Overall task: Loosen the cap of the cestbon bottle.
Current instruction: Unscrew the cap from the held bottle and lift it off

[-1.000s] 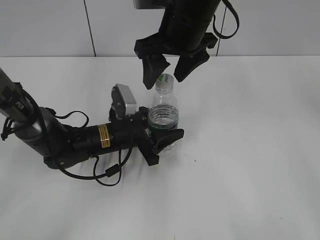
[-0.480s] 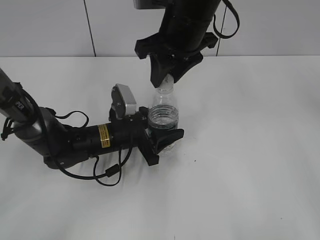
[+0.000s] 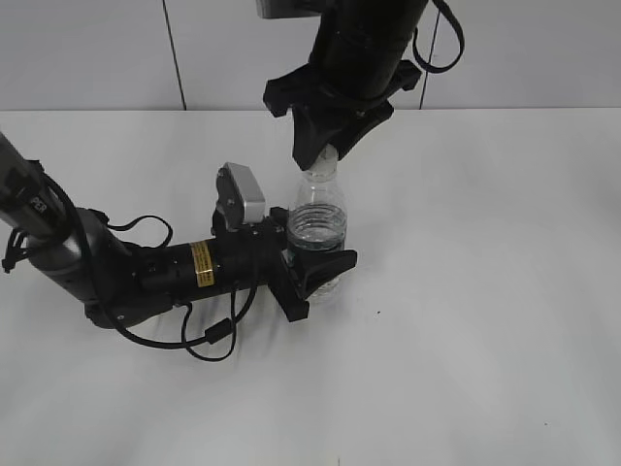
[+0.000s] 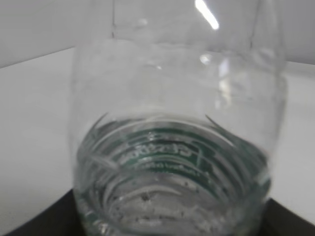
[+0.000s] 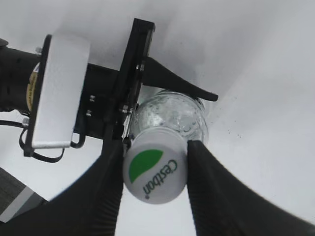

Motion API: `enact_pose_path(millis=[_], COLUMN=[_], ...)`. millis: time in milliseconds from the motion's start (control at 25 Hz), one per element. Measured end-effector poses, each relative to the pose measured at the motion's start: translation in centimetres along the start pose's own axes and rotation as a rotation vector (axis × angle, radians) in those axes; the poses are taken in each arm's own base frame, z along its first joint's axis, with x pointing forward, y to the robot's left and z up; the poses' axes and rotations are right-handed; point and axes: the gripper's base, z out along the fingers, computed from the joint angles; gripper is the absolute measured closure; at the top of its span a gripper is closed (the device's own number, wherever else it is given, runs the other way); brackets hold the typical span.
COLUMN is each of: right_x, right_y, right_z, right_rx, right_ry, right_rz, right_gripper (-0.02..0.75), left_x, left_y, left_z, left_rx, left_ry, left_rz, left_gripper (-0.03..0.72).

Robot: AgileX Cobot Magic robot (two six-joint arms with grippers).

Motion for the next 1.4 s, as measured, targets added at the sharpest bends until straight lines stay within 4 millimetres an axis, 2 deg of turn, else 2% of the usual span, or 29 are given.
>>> enact_pose_path(millis=[240,840,1400], right_x=[0.00,-0.03,0.00], right_y=[0.02,0.10,0.07], right_z=[0.01,-0.06,-0.05], right_rx=[0.003,-0.004,0.000], right_ry=[0.001,-0.002,0.004], right_rz=[-0.124,-0.821,-1.296], right_gripper=[0.437,0.438,0.441], left_x=[0.00,0.01,0.02], left_y=[0.00,0.00,0.00], left_z=[0.00,0.00,0.00], left_rx=[0.000,0.000,-0.001], left_ry=[0.000,0.001,0.002], left_rz=[0.000,0.001,0.002], left_gripper=[0.287,0.287,0.287])
